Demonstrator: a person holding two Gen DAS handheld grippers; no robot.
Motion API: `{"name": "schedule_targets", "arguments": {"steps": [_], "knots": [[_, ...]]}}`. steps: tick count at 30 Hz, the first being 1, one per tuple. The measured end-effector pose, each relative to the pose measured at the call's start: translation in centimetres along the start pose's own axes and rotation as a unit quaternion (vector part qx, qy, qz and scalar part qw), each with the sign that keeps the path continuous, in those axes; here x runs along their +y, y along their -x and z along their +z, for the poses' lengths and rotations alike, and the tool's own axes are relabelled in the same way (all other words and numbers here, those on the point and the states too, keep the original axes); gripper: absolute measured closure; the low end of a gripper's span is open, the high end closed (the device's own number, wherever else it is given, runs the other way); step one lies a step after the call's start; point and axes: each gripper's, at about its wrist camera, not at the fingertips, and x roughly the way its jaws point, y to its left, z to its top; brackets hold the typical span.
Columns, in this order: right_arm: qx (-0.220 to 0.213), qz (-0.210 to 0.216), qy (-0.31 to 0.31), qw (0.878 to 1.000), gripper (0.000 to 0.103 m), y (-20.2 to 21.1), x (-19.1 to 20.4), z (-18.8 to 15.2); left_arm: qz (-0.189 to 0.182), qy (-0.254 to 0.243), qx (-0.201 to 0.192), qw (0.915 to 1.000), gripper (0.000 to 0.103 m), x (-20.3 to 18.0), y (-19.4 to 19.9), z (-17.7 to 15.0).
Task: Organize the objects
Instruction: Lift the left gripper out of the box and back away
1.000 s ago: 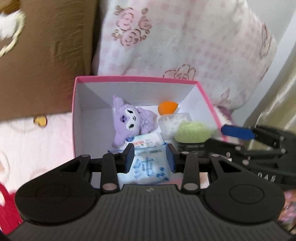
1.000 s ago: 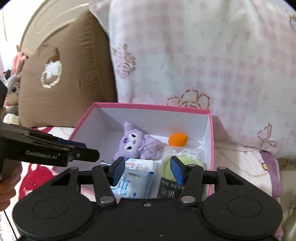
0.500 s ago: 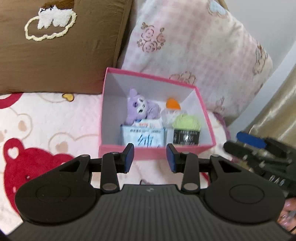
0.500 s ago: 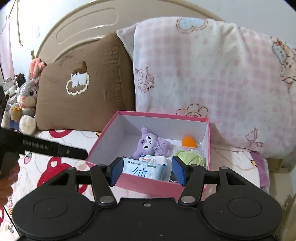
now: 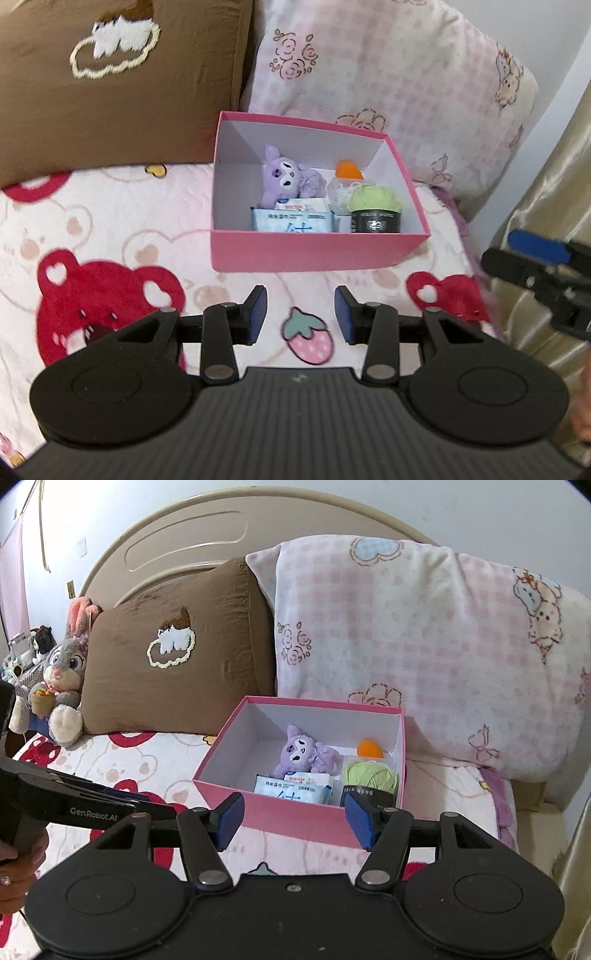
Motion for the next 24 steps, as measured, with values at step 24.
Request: {"name": "schedule_targets", "arguments": {"steps": [24], "knots": [[0.042,-0.034,0.003,0.999,0.013,0.2,0.2,-3.4,0.073,-0.028,-0.001,0.9969,0.047,-1.6,0.8,-3.0]]}}
